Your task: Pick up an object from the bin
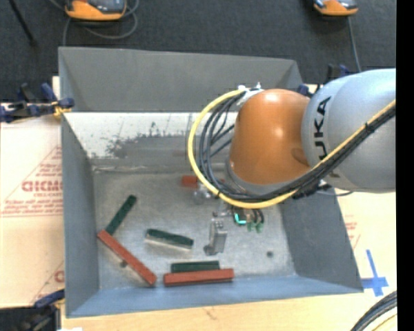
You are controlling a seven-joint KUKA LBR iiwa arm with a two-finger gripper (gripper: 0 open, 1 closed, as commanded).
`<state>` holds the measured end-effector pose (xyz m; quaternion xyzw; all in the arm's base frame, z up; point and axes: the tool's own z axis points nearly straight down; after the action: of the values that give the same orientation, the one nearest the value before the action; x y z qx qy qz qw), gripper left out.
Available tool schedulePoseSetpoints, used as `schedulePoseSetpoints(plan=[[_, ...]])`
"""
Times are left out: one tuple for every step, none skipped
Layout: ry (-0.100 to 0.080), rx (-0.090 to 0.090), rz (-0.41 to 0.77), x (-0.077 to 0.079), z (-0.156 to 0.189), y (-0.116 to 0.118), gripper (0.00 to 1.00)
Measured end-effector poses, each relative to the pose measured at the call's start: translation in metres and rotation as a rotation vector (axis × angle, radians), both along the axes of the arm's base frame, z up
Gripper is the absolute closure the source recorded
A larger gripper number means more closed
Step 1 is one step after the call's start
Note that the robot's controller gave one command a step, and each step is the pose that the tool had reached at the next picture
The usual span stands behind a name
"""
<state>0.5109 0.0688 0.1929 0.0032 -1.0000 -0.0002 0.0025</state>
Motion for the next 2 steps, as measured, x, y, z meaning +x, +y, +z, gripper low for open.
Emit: schedulePoseSetpoints(plan=[[-0.003,0.0,-0.159,0.025,-0.126,0.04,0.0],[-0.01,0.001,-0.339,0.02,-0.092,0.049,0.0]])
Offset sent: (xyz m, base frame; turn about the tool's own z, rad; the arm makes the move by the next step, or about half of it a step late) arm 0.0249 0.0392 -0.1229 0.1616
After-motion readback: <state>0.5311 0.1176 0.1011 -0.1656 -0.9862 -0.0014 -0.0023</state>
